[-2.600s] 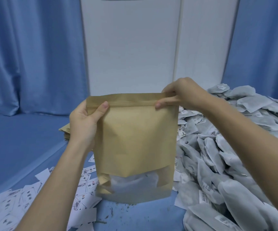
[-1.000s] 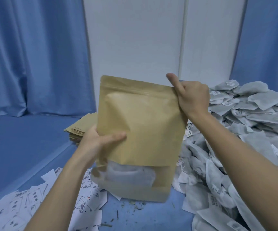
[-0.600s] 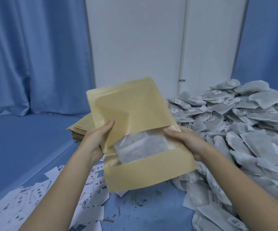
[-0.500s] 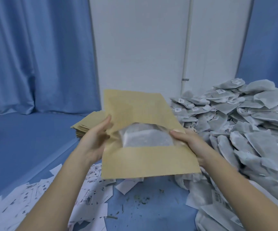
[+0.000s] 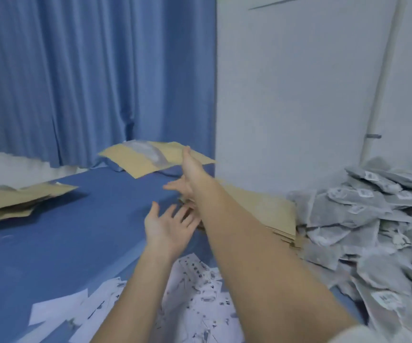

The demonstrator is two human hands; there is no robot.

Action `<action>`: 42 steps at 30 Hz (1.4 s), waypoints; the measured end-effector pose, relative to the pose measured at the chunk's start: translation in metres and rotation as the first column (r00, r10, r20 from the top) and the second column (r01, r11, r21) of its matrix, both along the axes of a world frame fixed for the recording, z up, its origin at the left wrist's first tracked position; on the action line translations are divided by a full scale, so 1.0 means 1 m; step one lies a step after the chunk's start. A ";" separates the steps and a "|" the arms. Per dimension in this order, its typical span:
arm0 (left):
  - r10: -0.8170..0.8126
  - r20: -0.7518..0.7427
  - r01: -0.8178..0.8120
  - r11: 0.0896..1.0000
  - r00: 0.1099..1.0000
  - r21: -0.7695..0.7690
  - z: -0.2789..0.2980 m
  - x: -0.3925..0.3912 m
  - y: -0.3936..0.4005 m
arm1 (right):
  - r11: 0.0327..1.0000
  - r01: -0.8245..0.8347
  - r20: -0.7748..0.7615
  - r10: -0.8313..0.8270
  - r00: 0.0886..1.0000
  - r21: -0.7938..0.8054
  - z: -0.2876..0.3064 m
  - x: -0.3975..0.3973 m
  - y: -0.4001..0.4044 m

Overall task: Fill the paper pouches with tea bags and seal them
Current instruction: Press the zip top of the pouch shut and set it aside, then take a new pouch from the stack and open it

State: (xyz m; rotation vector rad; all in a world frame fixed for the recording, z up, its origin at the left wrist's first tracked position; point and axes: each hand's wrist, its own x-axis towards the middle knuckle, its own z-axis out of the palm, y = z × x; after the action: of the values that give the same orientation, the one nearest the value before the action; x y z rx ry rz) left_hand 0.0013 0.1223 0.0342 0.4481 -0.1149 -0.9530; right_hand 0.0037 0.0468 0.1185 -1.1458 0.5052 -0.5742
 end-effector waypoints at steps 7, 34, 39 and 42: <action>0.036 0.111 -0.065 0.962 0.993 0.266 -0.018 0.044 -0.030 | 0.848 0.089 -0.265 -0.260 0.929 -0.522 -0.071 0.037 -0.052; -0.082 0.282 -0.006 0.955 0.956 0.296 -0.032 -0.035 -0.060 | -0.730 0.085 0.511 -0.385 0.769 -0.678 -0.153 -0.119 -0.048; 0.156 0.547 -0.338 0.908 0.822 0.249 -0.003 -0.058 -0.039 | -0.312 0.036 0.155 -0.365 0.918 -0.949 -0.115 -0.152 -0.014; 0.164 0.938 -0.665 0.742 0.307 0.087 0.007 -0.067 -0.018 | 0.315 0.137 0.029 -0.324 0.946 -0.939 -0.088 -0.173 0.006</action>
State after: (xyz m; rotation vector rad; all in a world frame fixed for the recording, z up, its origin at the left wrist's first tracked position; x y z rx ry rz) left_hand -0.0654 0.1046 0.0409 1.3852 -0.7295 -0.0452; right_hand -0.1690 0.0525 0.0307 -2.3046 0.4771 -1.1143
